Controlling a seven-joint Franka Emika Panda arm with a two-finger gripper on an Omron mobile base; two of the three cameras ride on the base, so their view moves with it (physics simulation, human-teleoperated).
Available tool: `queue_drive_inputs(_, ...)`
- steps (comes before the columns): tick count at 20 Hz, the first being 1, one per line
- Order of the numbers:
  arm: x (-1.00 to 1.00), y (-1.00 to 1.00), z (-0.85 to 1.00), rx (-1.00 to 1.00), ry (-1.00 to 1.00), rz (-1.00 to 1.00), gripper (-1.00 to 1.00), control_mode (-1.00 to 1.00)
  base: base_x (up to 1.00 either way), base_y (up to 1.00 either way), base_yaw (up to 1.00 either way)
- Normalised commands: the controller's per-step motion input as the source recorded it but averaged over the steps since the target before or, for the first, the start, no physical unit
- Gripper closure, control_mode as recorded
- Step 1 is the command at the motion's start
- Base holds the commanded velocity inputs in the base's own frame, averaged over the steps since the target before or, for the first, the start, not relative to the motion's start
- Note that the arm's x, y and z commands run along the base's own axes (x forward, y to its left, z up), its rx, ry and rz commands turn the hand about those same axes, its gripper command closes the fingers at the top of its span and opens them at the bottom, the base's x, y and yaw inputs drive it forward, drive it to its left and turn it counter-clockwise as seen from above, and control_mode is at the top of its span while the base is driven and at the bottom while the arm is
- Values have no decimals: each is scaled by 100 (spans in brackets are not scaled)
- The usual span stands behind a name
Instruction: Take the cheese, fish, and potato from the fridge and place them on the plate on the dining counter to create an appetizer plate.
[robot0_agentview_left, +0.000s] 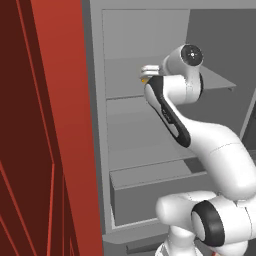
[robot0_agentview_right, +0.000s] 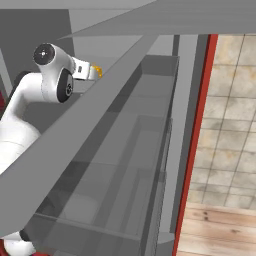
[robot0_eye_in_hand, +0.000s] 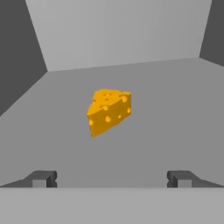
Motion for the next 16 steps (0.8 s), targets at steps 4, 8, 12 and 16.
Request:
queue_drive_inputs(4, 41, 8, 0, 0, 0, 0, -100, -100, 0, 0, 0)
queue_drive_inputs(8, 40, 10, 0, 0, 0, 0, -100, -100, 0, 0, 0)
queue_drive_inputs(12, 30, 5, -3, 0, 0, -4, -100, -100, 0, 0, 0)
queue_drive_inputs(16, 23, 0, -6, 0, 0, -7, -100, -100, 0, 0, 0)
